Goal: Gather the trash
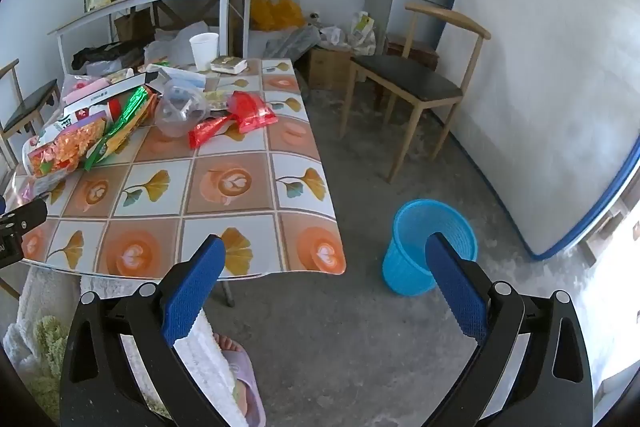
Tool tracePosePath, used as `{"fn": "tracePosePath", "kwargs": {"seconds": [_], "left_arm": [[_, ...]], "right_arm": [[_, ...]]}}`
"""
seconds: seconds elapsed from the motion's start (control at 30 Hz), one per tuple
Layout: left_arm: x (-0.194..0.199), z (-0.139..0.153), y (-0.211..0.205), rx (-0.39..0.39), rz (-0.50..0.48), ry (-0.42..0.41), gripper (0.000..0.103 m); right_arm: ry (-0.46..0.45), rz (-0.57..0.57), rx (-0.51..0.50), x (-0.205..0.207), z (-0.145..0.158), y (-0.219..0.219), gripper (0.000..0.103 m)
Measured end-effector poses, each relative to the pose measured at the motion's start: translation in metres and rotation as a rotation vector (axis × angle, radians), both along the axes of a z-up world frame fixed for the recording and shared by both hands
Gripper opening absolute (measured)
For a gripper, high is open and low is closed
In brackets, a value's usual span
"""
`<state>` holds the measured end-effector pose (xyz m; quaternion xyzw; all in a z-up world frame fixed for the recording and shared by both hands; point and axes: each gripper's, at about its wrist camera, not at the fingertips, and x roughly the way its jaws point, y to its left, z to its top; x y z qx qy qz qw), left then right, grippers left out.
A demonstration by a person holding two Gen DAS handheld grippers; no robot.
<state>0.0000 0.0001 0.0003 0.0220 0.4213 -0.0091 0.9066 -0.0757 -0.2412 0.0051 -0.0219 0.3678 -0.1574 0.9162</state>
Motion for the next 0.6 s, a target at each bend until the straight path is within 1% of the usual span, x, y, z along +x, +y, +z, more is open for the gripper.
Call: {"fn": "tracePosePath", "kwargs": {"seconds": [0.3,0.6], "left_arm": [[0.0005,-0.0005,-0.0004,-0.004,-0.009,0.004,0.098],[0.0006,-0.0009,0.0066,-0.008,0.002,0.001,0.098]], "right_arm": [[0.002,0.001,0.008,0.0023,-0.0029,0.0,0.096],[0.003,0.002,0.005,0.0082,-0.001,0.0032,0.096]]}}
